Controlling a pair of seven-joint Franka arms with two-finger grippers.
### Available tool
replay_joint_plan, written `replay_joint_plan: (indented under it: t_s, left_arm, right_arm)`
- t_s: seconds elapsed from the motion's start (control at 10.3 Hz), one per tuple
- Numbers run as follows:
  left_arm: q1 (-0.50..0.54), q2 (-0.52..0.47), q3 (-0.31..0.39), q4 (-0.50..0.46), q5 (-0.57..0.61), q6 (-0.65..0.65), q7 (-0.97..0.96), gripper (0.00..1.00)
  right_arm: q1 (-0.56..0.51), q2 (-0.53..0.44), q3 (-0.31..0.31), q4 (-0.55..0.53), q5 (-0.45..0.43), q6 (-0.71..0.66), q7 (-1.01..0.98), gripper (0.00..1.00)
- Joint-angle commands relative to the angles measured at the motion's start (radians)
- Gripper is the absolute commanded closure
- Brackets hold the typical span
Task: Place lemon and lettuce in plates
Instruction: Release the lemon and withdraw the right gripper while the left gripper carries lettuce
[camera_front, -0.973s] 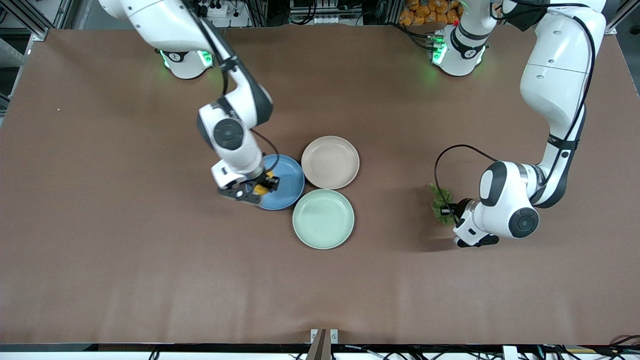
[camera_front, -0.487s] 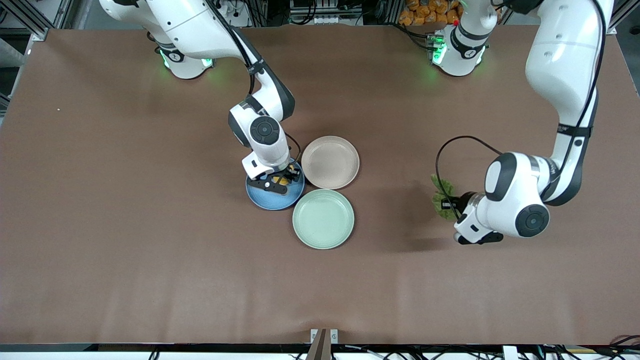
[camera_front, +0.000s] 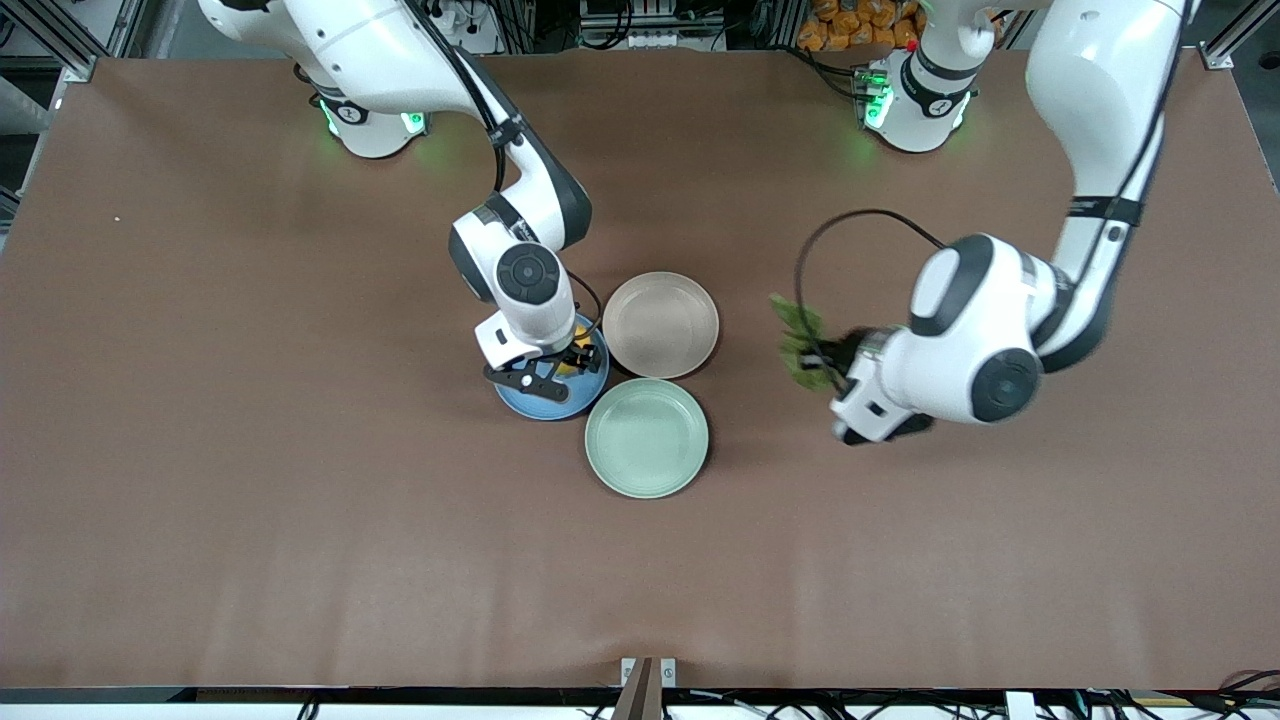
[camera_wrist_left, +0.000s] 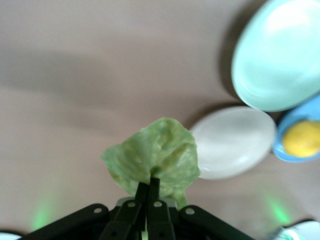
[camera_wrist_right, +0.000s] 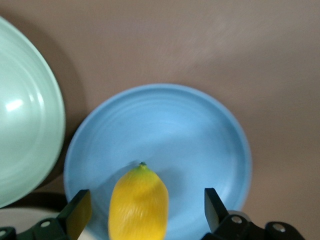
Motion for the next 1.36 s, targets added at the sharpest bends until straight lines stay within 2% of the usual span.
replay_joint_plan:
  t_s: [0.0,0.19,0.39,0.58,0.97,1.17,1.27]
  left_arm:
    - [-0.083,0.016,-0.017,-0.012,-0.047,0.069,-0.133,1.0]
    - [-0.149,0.051,-0.017,-0.015,-0.048,0.156,-0.223,1.0]
    - [-0.209,0.097,-0.016,-0.022,-0.047,0.24,-0.281,1.0]
    - [-0.241,0.154,-0.013,-0.026,-0.038,0.321,-0.313,1.0]
    - [-0.226,0.18,-0.011,-0.061,-0.059,0.334,-0.35,1.0]
    - [-0.238,0.182,-0.01,-0.071,-0.073,0.334,-0.367,1.0]
    - [-0.232,0.186,-0.01,-0.068,-0.074,0.334,-0.37,0.78]
  right_arm:
    - [-0.064,-0.001,0.011,0.266,-0.012,-0.327,-0.074,0.0]
    - [-0.139,-0.065,0.011,0.337,-0.008,-0.445,-0.184,0.0]
    - [-0.2,-0.18,0.008,0.339,-0.011,-0.489,-0.211,0.0]
    - [-0.29,-0.272,0.008,0.339,0.0,-0.523,-0.361,0.0]
    - [-0.53,-0.37,0.012,0.374,0.005,-0.617,-0.689,0.0]
    - [-0.575,-0.392,0.009,0.374,0.005,-0.618,-0.778,0.0]
    - [-0.596,-0.393,0.009,0.374,0.005,-0.618,-0.809,0.0]
